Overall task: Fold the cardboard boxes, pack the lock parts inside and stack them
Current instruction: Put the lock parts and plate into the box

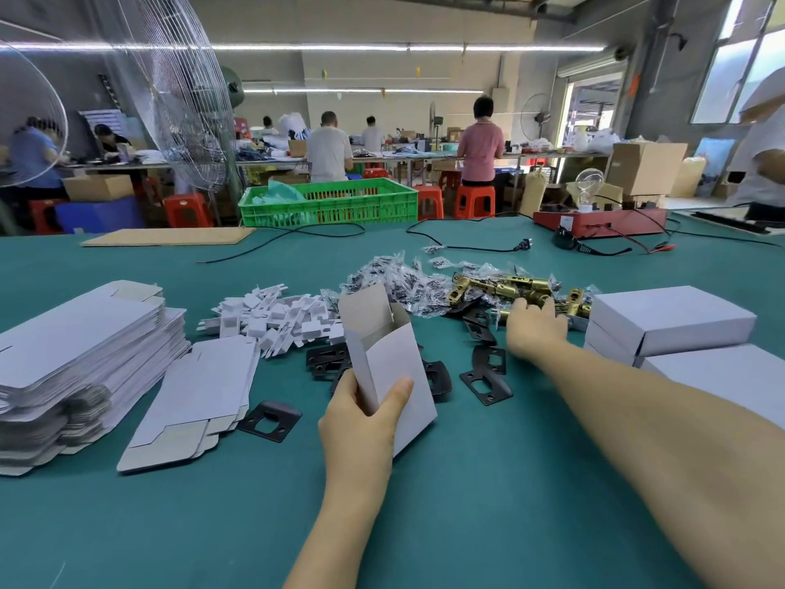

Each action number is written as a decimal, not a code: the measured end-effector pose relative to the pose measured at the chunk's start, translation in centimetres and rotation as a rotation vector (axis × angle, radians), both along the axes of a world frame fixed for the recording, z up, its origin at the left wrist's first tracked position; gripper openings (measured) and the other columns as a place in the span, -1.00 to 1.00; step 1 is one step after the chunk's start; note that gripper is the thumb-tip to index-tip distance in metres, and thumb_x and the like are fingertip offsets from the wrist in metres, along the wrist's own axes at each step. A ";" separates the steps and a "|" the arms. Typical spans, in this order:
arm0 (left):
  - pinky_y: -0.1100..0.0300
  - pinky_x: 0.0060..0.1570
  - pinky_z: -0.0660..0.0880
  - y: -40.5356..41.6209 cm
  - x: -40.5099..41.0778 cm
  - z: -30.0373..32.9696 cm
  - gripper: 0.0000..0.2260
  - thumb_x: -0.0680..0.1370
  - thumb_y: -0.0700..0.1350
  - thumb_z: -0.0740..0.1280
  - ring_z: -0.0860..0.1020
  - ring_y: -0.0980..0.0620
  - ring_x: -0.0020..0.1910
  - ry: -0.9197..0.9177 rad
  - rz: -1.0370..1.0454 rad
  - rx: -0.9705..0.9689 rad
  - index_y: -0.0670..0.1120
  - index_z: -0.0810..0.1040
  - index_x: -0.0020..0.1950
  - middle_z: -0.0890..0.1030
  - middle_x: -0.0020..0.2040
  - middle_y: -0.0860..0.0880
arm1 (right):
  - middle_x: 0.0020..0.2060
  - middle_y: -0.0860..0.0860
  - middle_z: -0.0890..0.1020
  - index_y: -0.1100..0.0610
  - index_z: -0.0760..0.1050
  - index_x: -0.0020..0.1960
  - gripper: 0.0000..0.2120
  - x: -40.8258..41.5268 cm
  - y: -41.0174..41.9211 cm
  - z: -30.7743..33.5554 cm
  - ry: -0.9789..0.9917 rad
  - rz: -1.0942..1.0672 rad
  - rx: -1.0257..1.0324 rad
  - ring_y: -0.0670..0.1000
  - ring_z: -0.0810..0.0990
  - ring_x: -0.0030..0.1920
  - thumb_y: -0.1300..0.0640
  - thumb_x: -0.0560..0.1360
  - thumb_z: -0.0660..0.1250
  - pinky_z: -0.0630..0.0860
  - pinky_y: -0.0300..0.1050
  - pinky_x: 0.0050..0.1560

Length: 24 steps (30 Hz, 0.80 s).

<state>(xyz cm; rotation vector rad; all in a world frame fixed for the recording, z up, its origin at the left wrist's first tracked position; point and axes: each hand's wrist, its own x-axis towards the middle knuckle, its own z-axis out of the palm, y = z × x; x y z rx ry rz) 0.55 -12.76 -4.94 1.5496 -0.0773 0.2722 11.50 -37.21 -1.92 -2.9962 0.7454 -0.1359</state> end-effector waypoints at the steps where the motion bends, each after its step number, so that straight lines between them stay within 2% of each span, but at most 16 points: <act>1: 0.19 -0.12 0.54 0.0 0.0 -0.1 -0.86 0.47 -0.09 0.49 0.62 0.20 -0.16 0.000 -0.002 -0.002 0.10 0.58 -0.07 0.66 -0.17 0.25 | 0.34 0.26 0.39 0.26 0.23 0.35 -0.63 0.0 0.2 0.2 -0.012 0.002 -0.009 0.28 0.20 0.43 0.27 0.56 0.12 0.25 0.19 0.32; 3: 0.21 -0.13 0.52 0.0 0.0 -0.1 -0.85 0.47 -0.09 0.49 0.61 0.21 -0.17 -0.002 -0.003 -0.003 0.11 0.57 -0.07 0.66 -0.17 0.26 | 0.25 0.25 0.44 0.24 0.26 0.29 -0.66 -0.1 0.7 0.5 -0.045 0.000 0.001 0.25 0.34 0.31 0.25 0.53 0.19 0.32 0.14 0.24; 7: 0.16 -0.10 0.55 0.1 0.1 -0.1 -0.85 0.47 -0.08 0.49 0.63 0.14 -0.12 0.009 0.009 0.009 0.12 0.57 -0.08 0.67 -0.19 0.22 | 0.22 0.27 0.44 0.22 0.24 0.28 -0.60 -1.0 2.8 0.6 -0.083 -0.026 0.063 0.28 0.38 0.24 0.24 0.50 0.29 0.35 0.10 0.16; 10: 0.04 -0.04 0.58 0.1 -0.1 0.1 -0.85 0.46 -0.07 0.50 0.63 0.04 -0.08 0.009 0.017 0.029 0.11 0.56 -0.11 0.67 -0.17 0.14 | 0.20 0.29 0.42 0.23 0.20 0.29 -0.57 -2.1 4.3 0.6 -0.156 -0.017 0.155 0.28 0.43 0.18 0.25 0.50 0.29 0.38 0.04 -0.01; 12: 0.03 -0.02 0.58 0.1 -0.2 0.3 -0.85 0.47 -0.07 0.50 0.62 0.03 -0.07 0.008 0.016 0.040 0.13 0.55 -0.12 0.66 -0.16 0.14 | 0.17 0.29 0.44 0.25 0.20 0.28 -0.63 -3.2 4.9 1.0 -0.235 0.013 0.225 0.27 0.46 0.11 0.25 0.54 0.25 0.38 0.00 -0.12; 14: 0.08 -0.05 0.57 0.1 -0.4 0.5 -0.84 0.46 -0.07 0.49 0.62 0.04 -0.07 0.016 0.022 0.049 0.14 0.54 -0.12 0.66 -0.15 0.15 | 0.05 0.25 0.50 0.25 0.25 0.19 -0.76 -4.7 5.3 1.5 -0.331 0.054 0.282 0.24 0.48 -0.01 0.23 0.57 0.20 0.36 -0.03 -0.18; 16: 0.13 -0.09 0.55 0.0 -0.6 0.8 -0.84 0.46 -0.07 0.50 0.62 0.06 -0.07 0.016 0.028 0.054 0.14 0.54 -0.12 0.65 -0.16 0.16 | -0.18 0.15 0.50 0.21 0.24 0.05 -0.87 -6.5 5.5 2.1 -0.431 0.108 0.312 0.19 0.46 -0.16 0.23 0.56 0.18 0.33 -0.05 -0.27; 19: 0.01 -0.02 0.57 -0.1 -1.0 1.1 -0.82 0.46 -0.07 0.50 0.62 0.01 -0.05 0.010 0.029 0.083 0.14 0.52 -0.12 0.66 -0.11 0.10 | -0.37 0.06 0.39 0.17 0.19 -0.04 -0.86 -9.0 5.9 2.9 -0.550 0.166 0.361 0.12 0.39 -0.33 0.25 0.54 0.18 0.20 -0.04 -0.43; 22: -0.13 0.04 0.56 -0.4 -1.4 1.3 -0.82 0.45 -0.07 0.51 0.61 -0.13 -0.02 -0.003 0.021 0.116 0.07 0.52 -0.13 0.66 -0.09 -0.04 | -0.35 0.06 0.42 0.18 0.21 -0.05 -0.83 -11.0 6.1 3.8 -0.631 0.203 0.445 0.07 0.38 -0.36 0.18 0.54 0.22 0.22 -0.06 -0.42; 24: -0.10 0.02 0.56 -0.6 -1.6 1.4 -0.83 0.44 -0.08 0.52 0.62 -0.11 -0.03 -0.006 0.007 0.120 0.04 0.54 -0.11 0.67 -0.11 0.00 | -0.29 0.08 0.50 0.19 0.26 -0.02 -0.81 -12.0 6.2 4.4 -0.670 0.228 0.531 0.10 0.46 -0.29 0.13 0.54 0.25 0.31 -0.05 -0.35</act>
